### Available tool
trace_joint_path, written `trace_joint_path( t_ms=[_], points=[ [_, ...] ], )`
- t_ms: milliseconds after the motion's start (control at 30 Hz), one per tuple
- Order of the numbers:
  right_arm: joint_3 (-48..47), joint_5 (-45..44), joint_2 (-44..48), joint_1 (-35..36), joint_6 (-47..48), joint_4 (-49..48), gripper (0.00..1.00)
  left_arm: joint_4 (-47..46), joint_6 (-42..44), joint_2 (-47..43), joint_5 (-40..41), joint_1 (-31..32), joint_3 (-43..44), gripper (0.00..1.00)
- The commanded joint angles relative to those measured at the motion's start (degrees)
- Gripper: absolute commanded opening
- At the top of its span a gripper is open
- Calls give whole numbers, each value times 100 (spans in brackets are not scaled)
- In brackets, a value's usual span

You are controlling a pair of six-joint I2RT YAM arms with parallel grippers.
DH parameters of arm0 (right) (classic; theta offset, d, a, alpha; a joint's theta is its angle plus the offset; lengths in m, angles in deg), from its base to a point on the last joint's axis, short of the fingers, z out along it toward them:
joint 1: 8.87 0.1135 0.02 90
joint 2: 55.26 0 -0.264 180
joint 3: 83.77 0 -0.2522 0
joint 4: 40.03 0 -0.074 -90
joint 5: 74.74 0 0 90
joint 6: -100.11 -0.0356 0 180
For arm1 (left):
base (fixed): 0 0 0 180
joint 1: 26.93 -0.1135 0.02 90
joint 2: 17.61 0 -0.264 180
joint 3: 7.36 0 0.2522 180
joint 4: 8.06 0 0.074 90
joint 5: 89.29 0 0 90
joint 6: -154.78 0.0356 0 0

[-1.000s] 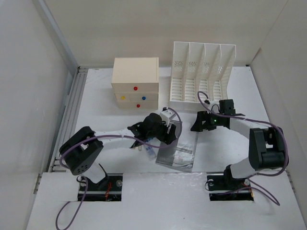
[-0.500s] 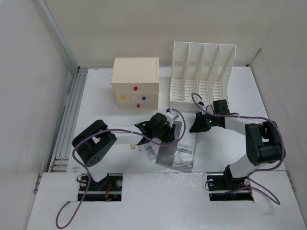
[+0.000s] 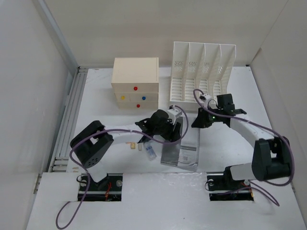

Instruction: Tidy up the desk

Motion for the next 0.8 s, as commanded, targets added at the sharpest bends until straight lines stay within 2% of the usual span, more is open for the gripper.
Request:
trace_joint_path(
  t_ms=[0, 100, 167, 267, 367, 533, 667, 767],
  points=[
    [-593, 71, 849, 10, 566, 229, 0, 264, 234, -831, 59, -6, 257, 56],
    [-647, -122, 1463, 10, 707, 352, 0, 264, 295, -1657, 59, -6, 258, 66],
    [-717, -237, 1737, 10, 708, 353, 0, 264, 296, -2255, 59, -6, 310, 67],
    [-1076, -500, 2133, 10, 848, 353, 0, 342, 419, -2958, 59, -6, 415, 75],
    [-1770, -807, 2335, 10, 901, 353, 0, 396, 576, -3572, 7, -58, 477, 78],
    [-3175, -1432, 2214, 10, 682, 20, 0, 396, 692, -4304, 332, -226, 345, 82],
    [-3573, -2169, 2011, 10, 261, -525, 0, 396, 744, -4656, 595, -296, -23, 82],
    [-3574, -3092, 1888, 10, -56, -1105, 0, 334, 744, -4735, 648, -296, -173, 84]
  ],
)
